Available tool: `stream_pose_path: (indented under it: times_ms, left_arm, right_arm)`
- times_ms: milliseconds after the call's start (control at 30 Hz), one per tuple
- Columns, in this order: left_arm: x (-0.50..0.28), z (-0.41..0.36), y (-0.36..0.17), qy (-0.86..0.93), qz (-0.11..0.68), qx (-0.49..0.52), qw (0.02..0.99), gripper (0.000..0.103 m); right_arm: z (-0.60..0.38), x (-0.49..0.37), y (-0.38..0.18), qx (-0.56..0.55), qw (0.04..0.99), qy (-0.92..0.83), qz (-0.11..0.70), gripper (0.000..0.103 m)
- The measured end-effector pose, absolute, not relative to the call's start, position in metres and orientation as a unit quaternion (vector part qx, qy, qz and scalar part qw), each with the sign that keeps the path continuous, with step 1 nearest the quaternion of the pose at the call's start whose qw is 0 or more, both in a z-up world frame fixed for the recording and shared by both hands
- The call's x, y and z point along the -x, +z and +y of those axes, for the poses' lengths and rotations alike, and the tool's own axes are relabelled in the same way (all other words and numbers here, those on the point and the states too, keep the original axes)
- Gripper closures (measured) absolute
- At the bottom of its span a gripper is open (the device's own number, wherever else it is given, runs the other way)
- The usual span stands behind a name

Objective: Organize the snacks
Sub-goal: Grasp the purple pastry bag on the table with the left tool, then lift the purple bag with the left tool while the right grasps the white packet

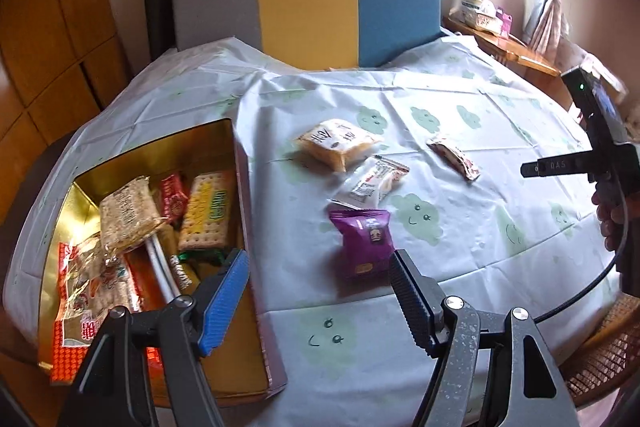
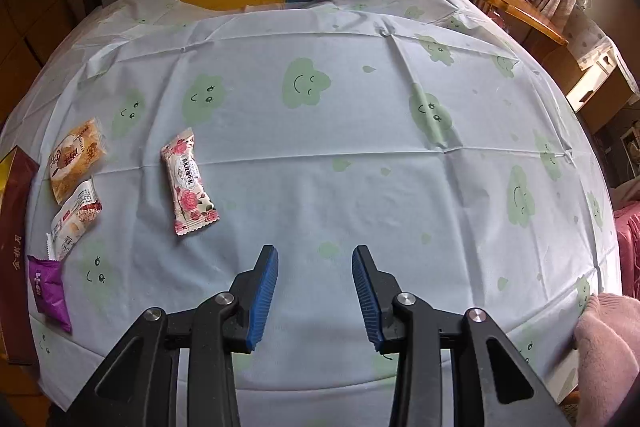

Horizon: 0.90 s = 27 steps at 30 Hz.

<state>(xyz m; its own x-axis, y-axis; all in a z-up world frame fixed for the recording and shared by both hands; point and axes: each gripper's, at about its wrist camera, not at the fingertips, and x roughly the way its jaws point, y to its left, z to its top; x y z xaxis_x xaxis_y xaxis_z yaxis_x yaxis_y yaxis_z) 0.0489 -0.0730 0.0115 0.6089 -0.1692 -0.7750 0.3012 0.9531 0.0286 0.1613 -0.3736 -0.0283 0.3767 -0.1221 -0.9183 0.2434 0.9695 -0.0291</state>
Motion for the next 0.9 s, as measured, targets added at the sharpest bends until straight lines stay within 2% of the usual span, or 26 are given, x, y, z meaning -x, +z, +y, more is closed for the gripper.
stream_pose_path:
  times_ms: [333, 533, 567, 600, 633, 900]
  left_arm:
    - [-0.081, -0.12, -0.031, -0.13, 0.461, -0.121, 0.869, 0.03]
    - [-0.095, -0.12, -0.047, -0.117, 0.468, -0.123, 0.867, 0.03]
    - [-0.095, -0.119, -0.05, -0.118, 0.471, -0.119, 0.866, 0.034]
    - [-0.094, -0.121, -0.051, -0.122, 0.467, -0.122, 0.867, 0.051]
    - [-0.094, -0.123, -0.053, -0.127, 0.469, -0.127, 0.865, 0.061]
    - [-0.055, -0.13, -0.054, -0.152, 0.439, -0.131, 0.876, 0.062]
  right_arm:
    - [-0.37, -0.161, -0.022, -0.058, 0.836, -0.096, 0.536, 0.064]
    - [-0.366, -0.161, -0.02, -0.057, 0.839, -0.088, 0.533, 0.064]
    - [-0.366, -0.161, -0.02, -0.056, 0.839, -0.087, 0.534, 0.064]
    - [-0.366, -0.162, -0.021, -0.055, 0.839, -0.087, 0.535, 0.064]
    - [-0.366, -0.162, -0.021, -0.055, 0.839, -0.087, 0.535, 0.064]
    - [-0.366, -0.165, -0.027, -0.052, 0.832, -0.091, 0.545, 0.064]
